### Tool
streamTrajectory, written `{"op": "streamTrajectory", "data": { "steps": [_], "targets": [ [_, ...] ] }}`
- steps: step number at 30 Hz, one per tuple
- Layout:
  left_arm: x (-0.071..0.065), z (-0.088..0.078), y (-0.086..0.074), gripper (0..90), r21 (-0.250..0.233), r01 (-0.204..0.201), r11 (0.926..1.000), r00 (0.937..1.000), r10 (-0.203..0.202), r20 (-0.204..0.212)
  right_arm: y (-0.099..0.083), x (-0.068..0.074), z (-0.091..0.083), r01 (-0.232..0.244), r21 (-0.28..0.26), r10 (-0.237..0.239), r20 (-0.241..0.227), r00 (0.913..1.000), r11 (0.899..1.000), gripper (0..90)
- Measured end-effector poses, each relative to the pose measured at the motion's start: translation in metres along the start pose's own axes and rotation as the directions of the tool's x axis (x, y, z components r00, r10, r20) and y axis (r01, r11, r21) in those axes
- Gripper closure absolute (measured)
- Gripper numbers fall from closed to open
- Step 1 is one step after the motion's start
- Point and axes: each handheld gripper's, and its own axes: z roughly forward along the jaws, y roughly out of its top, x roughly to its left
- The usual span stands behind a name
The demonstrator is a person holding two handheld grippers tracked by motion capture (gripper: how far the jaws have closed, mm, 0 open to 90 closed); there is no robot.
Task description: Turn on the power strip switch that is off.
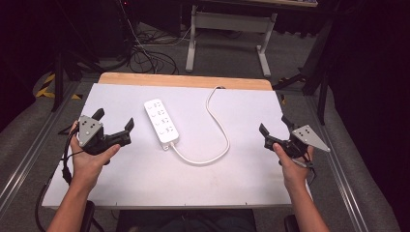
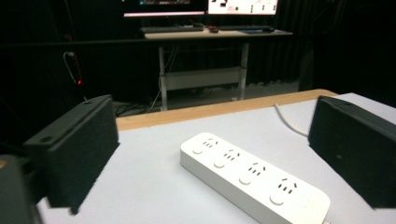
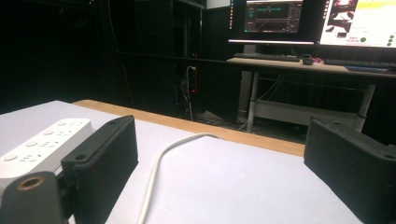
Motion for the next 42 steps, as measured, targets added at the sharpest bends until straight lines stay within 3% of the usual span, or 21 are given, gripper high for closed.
{"op": "streamTrajectory", "data": {
  "steps": [9, 13, 22, 27, 31, 38, 42],
  "targets": [
    [0.003, -0.016, -0.012, 0.1, -0.008, 0.003, 1.0000, 0.9996, -0.003, -0.028, 0.000, 0.001, 0.000, -0.004, 0.001, 0.004, 0.001, 1.0000, 1.000, 9.5],
    [0.005, -0.019, -0.011, 0.0, -0.033, 0.001, 0.9995, 0.9988, -0.002, -0.048, 0.000, 0.001, 0.000, -0.004, -0.002, 0.004, 0.003, 1.0000, 1.000, 8.5],
    [0.004, -0.017, -0.013, 0.8, -0.020, -0.014, 0.9997, 0.9989, 0.013, -0.045, 0.000, 0.000, 0.000, 0.002, -0.006, -0.002, 0.002, 1.0000, 1.000, 4.1],
    [0.007, -0.017, -0.014, 1.6, -0.023, -0.010, 0.9997, 0.9985, 0.009, -0.053, -0.001, 0.000, 0.000, 0.013, -0.014, -0.014, -0.038, 0.9992, 1.000, 1.2],
    [0.008, -0.018, -0.013, 1.6, -0.024, -0.011, 0.9996, 0.9985, 0.009, -0.054, -0.001, 0.000, -0.001, 0.017, -0.026, -0.018, -0.045, 0.9988, 1.000, 1.0],
    [0.008, -0.017, -0.014, 1.7, -0.022, -0.012, 0.9997, 0.9988, 0.011, -0.047, 0.000, 0.001, 0.000, 0.040, -0.052, -0.042, -0.042, 0.9983, 0.998, 0.7],
    [0.008, -0.017, -0.015, 1.9, -0.018, -0.011, 0.9998, 0.9993, 0.011, -0.037, -0.001, 0.002, 0.001, 0.042, -0.040, -0.044, -0.038, 0.9983, 0.998, 0.7]
  ]
}}
